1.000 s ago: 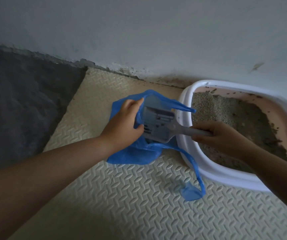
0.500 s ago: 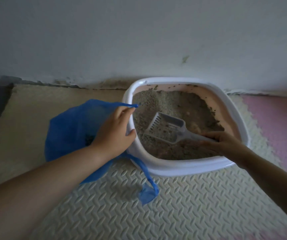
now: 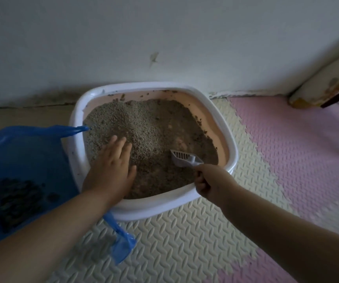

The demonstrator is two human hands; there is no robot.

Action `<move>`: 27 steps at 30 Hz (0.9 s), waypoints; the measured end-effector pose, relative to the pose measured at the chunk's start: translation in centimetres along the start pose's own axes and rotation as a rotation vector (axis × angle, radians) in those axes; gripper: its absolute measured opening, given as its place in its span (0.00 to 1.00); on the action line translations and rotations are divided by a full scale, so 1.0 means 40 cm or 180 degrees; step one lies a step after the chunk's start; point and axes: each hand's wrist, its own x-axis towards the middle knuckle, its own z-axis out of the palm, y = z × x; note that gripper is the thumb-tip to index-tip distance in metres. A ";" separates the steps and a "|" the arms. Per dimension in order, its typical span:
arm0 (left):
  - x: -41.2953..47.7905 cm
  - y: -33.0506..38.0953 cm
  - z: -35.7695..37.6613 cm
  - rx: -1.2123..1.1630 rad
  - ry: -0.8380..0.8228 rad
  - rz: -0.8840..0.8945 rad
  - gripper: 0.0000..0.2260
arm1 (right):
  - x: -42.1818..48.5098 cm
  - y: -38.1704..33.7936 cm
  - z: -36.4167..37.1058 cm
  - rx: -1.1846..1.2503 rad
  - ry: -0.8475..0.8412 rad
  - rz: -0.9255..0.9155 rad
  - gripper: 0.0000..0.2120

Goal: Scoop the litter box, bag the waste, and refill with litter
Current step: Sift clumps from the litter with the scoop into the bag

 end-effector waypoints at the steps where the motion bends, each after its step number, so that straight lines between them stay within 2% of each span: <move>1: 0.000 -0.001 0.000 -0.0035 0.0038 0.0021 0.26 | -0.004 0.002 0.012 0.0221 0.0018 0.0069 0.12; 5: 0.000 -0.007 0.003 -0.0110 0.0158 0.0088 0.25 | -0.007 0.004 0.038 0.0865 0.0204 0.0216 0.08; 8: -0.001 -0.011 0.009 -0.0198 0.0235 0.0145 0.25 | 0.001 0.003 0.045 0.0985 0.0432 0.0164 0.10; 15: -0.004 -0.020 0.016 -0.0449 0.0362 0.0255 0.25 | 0.071 -0.027 0.055 0.0774 0.0772 0.0175 0.10; 24: -0.006 -0.017 0.011 -0.0579 0.0408 0.0242 0.24 | 0.141 -0.057 0.085 0.0862 0.0681 0.0010 0.12; 27: -0.009 -0.015 0.009 -0.0611 0.0405 0.0203 0.25 | 0.179 -0.066 0.075 0.0637 0.0649 0.0021 0.13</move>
